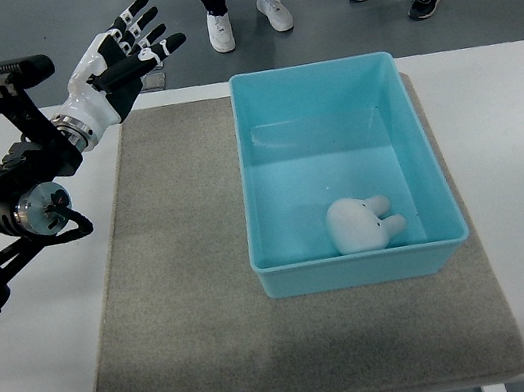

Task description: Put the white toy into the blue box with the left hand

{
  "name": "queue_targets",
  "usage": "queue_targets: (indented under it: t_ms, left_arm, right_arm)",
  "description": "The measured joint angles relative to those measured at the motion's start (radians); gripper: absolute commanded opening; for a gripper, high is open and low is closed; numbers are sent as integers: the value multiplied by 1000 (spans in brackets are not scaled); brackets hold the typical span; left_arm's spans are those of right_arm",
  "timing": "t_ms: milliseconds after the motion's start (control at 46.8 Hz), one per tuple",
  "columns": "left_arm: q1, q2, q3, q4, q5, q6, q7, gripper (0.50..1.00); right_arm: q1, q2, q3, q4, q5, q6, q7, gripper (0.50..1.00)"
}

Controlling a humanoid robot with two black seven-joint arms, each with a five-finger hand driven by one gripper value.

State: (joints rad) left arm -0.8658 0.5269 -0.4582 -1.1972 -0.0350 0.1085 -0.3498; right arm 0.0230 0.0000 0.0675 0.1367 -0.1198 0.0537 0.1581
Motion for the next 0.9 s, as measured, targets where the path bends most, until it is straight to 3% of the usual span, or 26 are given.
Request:
queue_targets:
  t_ms: [128,363,598,897]
  left_arm:
    - [24,10,-2,15,-91,-33,1,996]
    - [82,35,-26,106,-228,-198,3,996]
    - [122,30,-40,174,-278,-222,7,996]
    - [170,24,-79,179,-351,-248,9,999]
  right_arm:
    - [0,0,0,0,0,0,0,936]
    - [0,0,0,0,0,0,0,936]
    - [0,0,0,0,0,0,0,936]
    - [0,0,0,0,0,0,0,936]
